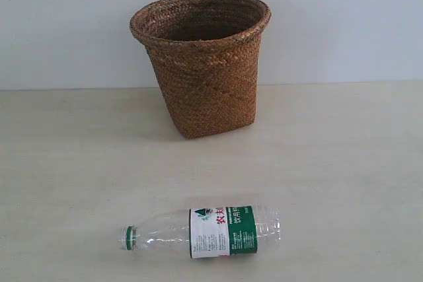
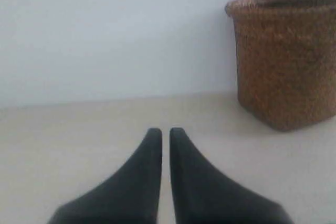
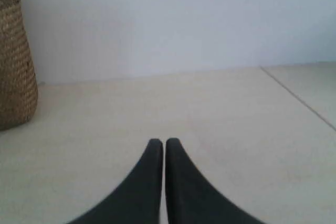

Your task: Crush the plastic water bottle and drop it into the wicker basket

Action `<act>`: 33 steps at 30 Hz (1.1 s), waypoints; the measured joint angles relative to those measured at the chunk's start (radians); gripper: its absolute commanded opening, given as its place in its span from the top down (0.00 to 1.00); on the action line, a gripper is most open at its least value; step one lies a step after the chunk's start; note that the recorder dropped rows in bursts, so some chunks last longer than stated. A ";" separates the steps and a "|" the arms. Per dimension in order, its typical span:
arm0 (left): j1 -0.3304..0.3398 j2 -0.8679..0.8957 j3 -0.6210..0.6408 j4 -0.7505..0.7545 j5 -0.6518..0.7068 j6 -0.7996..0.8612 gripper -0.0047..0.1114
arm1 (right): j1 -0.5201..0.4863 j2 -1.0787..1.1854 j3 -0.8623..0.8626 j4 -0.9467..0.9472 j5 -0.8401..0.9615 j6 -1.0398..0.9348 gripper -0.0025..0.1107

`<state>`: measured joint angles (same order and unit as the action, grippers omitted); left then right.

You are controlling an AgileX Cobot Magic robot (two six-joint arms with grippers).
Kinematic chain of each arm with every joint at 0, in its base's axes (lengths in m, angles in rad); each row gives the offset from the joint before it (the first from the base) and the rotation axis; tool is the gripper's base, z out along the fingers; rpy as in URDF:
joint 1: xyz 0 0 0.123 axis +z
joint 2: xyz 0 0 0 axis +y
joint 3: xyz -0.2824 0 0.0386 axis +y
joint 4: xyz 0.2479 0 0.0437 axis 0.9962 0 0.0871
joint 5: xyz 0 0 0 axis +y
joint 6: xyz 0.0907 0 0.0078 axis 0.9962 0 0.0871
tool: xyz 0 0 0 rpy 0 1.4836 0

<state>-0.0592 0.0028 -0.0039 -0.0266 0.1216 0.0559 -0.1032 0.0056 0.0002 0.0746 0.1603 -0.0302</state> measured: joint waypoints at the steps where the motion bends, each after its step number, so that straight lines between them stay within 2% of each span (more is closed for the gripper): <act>1: 0.000 0.000 0.000 0.000 -0.032 0.000 0.92 | 0.000 0.000 0.000 0.000 -0.025 -0.005 0.98; 5: 0.000 0.000 0.000 0.000 -0.127 0.000 0.92 | 0.000 0.000 0.000 0.000 -0.152 -0.011 0.98; 10: 0.000 0.000 0.000 -0.002 -0.176 -0.030 0.92 | 0.000 -0.001 0.000 0.023 -0.304 0.080 0.98; 13: 0.000 0.000 0.000 -0.002 -0.241 -0.107 0.92 | 0.000 -0.001 0.000 0.029 -0.390 0.124 0.98; 18: 0.000 0.000 0.000 -0.002 -0.416 -0.248 0.92 | 0.000 0.004 -0.072 0.034 -0.398 0.142 0.98; 21: 0.000 0.000 -0.012 -0.004 -0.453 -0.275 0.92 | 0.000 0.051 -0.154 0.034 -0.392 0.144 0.98; 27: 0.000 0.114 -0.143 -0.007 -0.467 -0.289 0.92 | 0.000 0.226 -0.324 0.015 -0.356 0.144 0.98; 33: 0.000 0.353 -0.345 -0.007 -0.437 -0.289 0.92 | 0.000 0.425 -0.493 -0.022 -0.298 0.144 0.98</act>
<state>-0.0592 0.3561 -0.3490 -0.0341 -0.3150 -0.2328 -0.1032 0.4310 -0.4931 0.0521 -0.1380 0.1138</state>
